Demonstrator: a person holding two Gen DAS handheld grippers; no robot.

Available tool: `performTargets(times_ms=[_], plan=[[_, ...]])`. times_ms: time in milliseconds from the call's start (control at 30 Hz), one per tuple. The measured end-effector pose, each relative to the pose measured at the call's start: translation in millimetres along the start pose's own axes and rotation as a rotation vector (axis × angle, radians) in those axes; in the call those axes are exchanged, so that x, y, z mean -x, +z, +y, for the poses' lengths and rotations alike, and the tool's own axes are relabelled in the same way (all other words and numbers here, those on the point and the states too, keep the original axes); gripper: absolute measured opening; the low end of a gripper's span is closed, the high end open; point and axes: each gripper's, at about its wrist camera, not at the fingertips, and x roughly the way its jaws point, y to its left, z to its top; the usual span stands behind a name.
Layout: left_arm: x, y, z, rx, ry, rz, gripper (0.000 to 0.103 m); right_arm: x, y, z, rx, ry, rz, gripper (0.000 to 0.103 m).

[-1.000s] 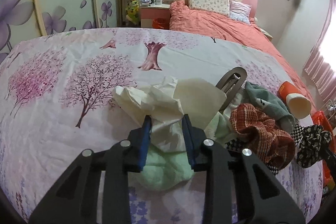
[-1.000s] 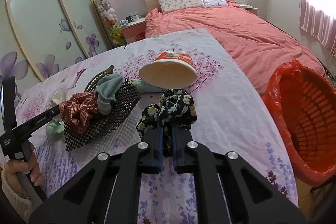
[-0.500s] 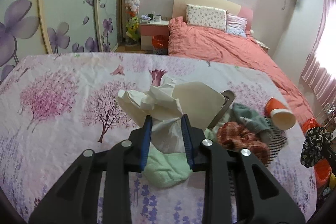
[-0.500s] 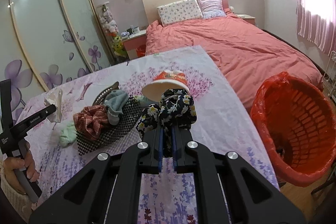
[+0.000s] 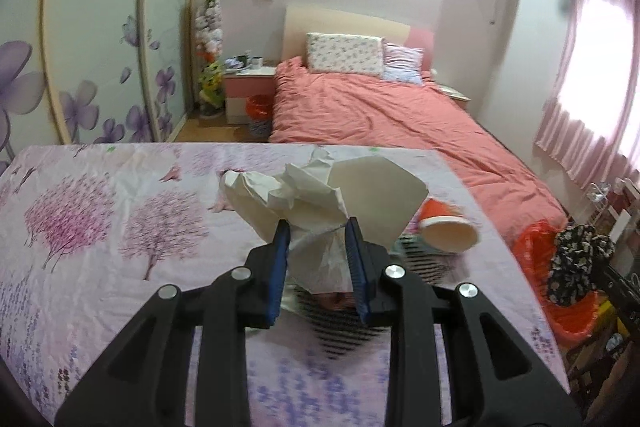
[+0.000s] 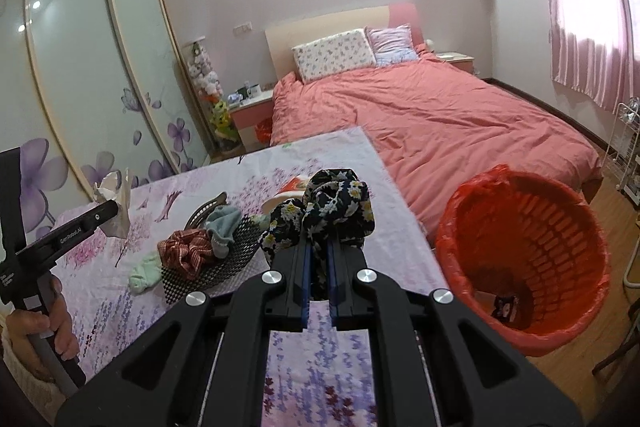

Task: Collect trash
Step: 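Carry both items to the orange basket and open both tools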

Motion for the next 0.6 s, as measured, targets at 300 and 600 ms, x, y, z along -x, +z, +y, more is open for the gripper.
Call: performTargets(times_ms=[300, 600], plan=[[16.0, -3.2, -68.5, -0.069, -0.131, -0.019, 0.028, 24.3, 7.2, -34.5, -0.039, -0.049, -0.055, 0.007], [9.3, -17.1, -156.9, -0.132, -0.312, 0.013, 0.028, 37.8, 7.2, -87.5, -0.098, -0.130, -0.091, 0.007]])
